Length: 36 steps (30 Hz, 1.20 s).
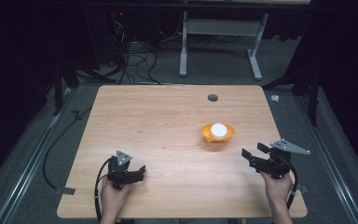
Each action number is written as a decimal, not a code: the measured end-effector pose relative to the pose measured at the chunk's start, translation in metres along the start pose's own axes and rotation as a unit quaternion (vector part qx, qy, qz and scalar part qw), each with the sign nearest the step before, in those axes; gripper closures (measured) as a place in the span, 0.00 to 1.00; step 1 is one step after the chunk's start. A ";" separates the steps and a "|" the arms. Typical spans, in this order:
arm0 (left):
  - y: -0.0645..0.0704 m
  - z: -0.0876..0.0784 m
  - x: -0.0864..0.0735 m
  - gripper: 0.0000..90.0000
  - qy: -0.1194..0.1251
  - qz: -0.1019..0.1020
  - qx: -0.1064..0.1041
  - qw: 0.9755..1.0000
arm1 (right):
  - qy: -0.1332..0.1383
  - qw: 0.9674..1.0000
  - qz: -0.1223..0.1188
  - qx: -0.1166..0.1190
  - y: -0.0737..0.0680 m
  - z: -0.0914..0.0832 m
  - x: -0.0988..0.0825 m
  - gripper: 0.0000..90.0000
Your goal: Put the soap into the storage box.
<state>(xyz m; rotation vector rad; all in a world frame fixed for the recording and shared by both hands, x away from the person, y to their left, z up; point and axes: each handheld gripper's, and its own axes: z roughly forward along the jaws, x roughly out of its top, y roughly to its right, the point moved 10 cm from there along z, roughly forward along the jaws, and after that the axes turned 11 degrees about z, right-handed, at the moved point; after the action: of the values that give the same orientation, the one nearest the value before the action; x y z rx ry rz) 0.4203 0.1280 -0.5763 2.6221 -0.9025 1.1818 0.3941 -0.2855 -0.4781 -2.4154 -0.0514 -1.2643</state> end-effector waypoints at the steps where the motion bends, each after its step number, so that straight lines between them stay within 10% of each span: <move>1: 0.000 0.000 0.000 0.17 0.000 0.000 0.000 1.000 | -0.001 1.000 0.001 0.000 0.000 0.000 -0.002 0.29; 36: 0.001 0.000 0.000 0.17 0.000 0.001 -0.001 1.000 | -0.038 0.999 0.016 0.009 0.001 0.013 -0.053 0.29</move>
<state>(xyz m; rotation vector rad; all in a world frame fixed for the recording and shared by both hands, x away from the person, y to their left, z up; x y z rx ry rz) 0.4198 0.1277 -0.5763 2.6206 -0.9055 1.1793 0.3733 -0.2729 -0.5273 -2.4395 -0.0456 -1.1536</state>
